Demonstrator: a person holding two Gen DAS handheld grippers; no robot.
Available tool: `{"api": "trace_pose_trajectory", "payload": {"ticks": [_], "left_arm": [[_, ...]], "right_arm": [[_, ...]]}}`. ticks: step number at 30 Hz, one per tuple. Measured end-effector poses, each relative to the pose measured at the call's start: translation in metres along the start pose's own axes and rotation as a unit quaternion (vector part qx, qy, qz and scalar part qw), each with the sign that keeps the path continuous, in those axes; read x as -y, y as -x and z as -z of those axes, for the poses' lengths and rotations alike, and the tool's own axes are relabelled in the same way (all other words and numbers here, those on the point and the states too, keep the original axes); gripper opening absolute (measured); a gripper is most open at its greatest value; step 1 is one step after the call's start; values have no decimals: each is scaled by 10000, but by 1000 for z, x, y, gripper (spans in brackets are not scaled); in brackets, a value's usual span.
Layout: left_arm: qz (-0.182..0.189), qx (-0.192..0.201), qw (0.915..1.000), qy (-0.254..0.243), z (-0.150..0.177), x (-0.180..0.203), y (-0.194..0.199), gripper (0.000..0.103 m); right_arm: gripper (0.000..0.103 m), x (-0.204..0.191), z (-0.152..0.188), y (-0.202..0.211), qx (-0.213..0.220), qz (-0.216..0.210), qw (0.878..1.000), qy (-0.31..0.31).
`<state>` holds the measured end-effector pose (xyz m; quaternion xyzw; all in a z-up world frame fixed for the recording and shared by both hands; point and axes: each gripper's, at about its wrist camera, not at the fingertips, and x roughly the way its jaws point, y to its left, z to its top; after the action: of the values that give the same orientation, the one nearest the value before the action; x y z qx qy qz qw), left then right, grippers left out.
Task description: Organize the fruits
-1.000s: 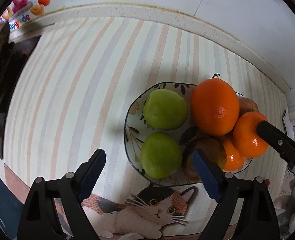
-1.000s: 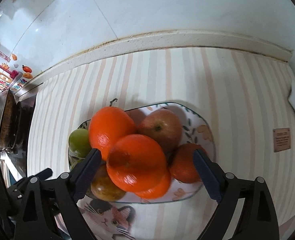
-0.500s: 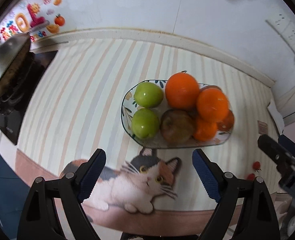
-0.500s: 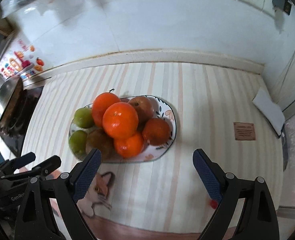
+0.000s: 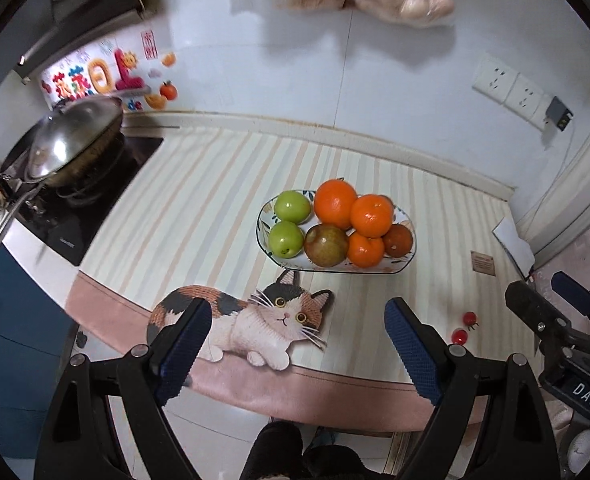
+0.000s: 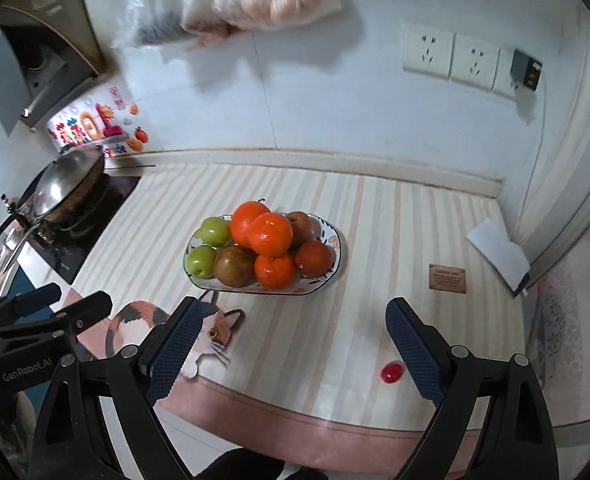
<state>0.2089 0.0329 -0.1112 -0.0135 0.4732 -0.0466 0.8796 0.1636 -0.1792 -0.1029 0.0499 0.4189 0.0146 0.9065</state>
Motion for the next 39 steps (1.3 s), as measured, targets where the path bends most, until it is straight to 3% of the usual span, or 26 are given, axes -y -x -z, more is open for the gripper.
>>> {"api": "trace_pose_trajectory", "payload": {"ticks": [10, 19, 22, 26, 27, 29, 34, 39], "left_arm": [[-90, 523, 9986, -78, 18, 15, 52, 88], [-77, 624, 9980, -40, 19, 28, 58, 88], [-95, 542, 9985, -70, 15, 36, 48, 88], [-108, 353, 9991, -195, 8, 59, 19, 88], [-112, 292, 9992, -234, 7, 64, 12, 88], [-107, 100, 9992, -366, 5, 82, -14, 88], [-134, -491, 9965, -664, 13, 123, -82, 88], [-109, -1217, 9897, -743, 37, 152, -151, 88]], "right_arm": [[95, 2, 11, 63, 406, -196, 9989, 88], [95, 13, 10, 67, 417, -427, 9982, 7], [95, 36, 10, 50, 223, -552, 9979, -253], [92, 88, 12, 16, 7, -308, 9963, -800], [90, 100, 13, 7, -63, -243, 9956, -906], [72, 128, 17, -16, -246, -166, 9929, -1155], [59, 192, 41, -97, -993, -166, 9778, -1839], [41, 212, 69, -166, -1559, -325, 9667, -2004]]}}
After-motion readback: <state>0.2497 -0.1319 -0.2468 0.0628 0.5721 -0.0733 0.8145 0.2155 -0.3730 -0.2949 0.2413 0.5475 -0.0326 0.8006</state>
